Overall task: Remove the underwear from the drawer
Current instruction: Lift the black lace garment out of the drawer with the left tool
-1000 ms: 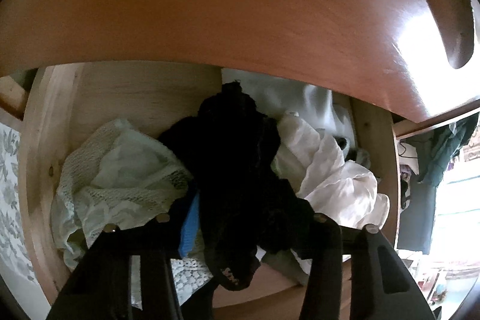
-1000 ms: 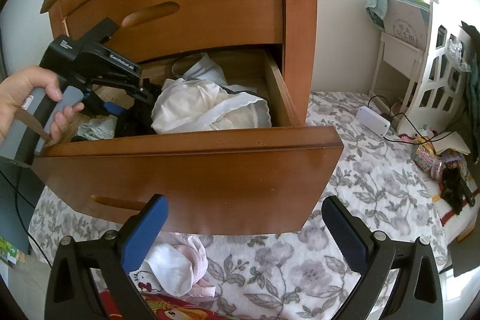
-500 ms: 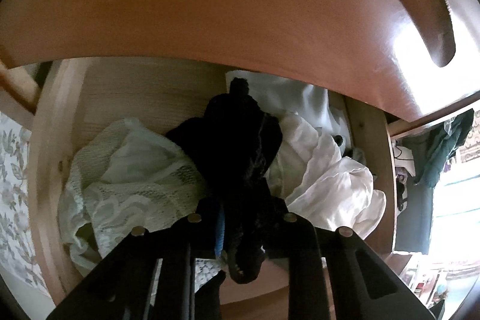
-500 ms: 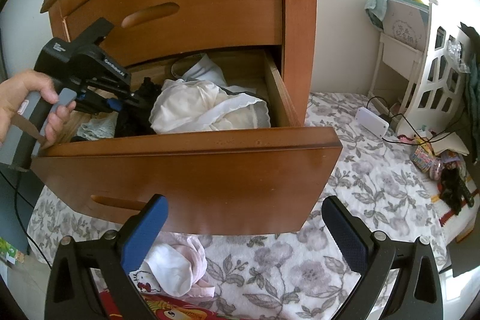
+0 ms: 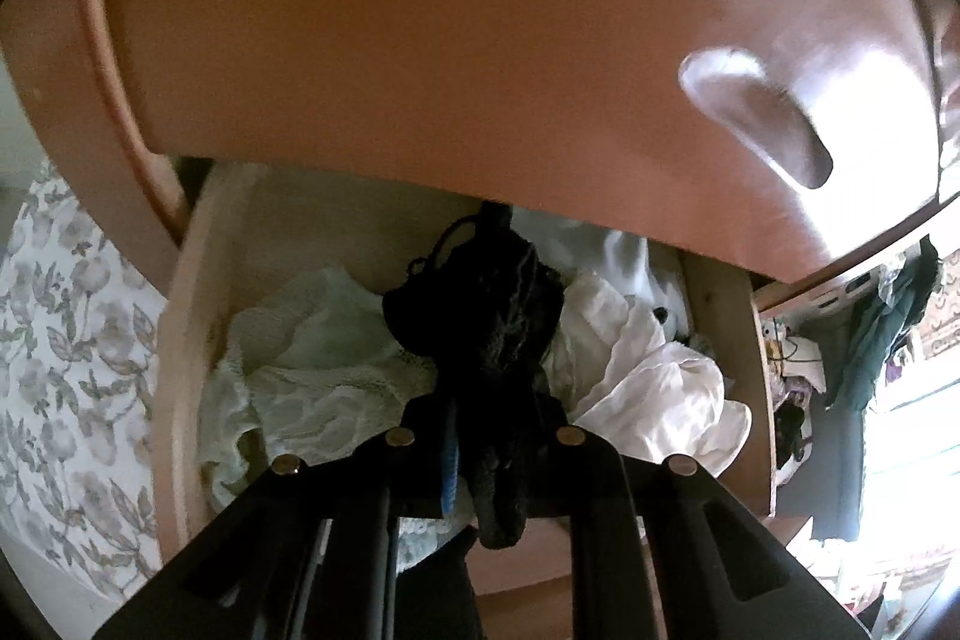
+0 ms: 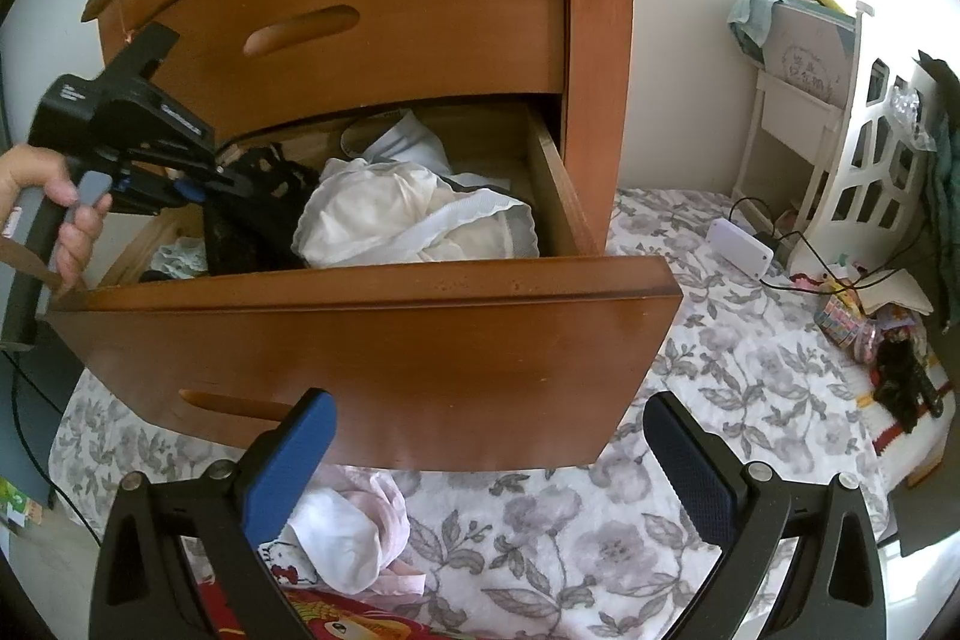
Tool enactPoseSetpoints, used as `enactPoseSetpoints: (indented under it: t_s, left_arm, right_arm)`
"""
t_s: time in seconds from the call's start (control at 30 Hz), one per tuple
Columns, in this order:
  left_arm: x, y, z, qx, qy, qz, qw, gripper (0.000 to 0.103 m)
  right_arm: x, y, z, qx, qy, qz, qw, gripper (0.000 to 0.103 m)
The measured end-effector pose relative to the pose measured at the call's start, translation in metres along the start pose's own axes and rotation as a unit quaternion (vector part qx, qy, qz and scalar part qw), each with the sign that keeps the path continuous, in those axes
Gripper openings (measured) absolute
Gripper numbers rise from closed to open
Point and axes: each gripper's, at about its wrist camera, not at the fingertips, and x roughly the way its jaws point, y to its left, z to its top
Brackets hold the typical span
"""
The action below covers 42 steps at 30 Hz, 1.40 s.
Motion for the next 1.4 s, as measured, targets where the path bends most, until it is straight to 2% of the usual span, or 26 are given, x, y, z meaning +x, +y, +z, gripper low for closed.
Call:
enactPoseSetpoints:
  t_s: [0.43,0.77,1.4]
  left_arm:
    - [-0.069,0.008,-0.006,0.007,-0.069,-0.003,0.9976,0.014]
    - [-0.093,-0.005,-0.014,0.017,-0.111,-0.012,0.9936,0.014]
    - [-0.165,-0.011,-0.033,0.017,-0.184,-0.016,0.9826,0.014]
  right_arm:
    - [-0.003,0.001,-0.001,-0.003,-0.005,-0.009,1.0,0.103]
    - [-0.001,0.003,0.0,-0.006,-0.002,-0.013,1.0,0.103]
    - [-0.01,0.005,0.0,-0.011,-0.024,-0.034,0.999,0.103]
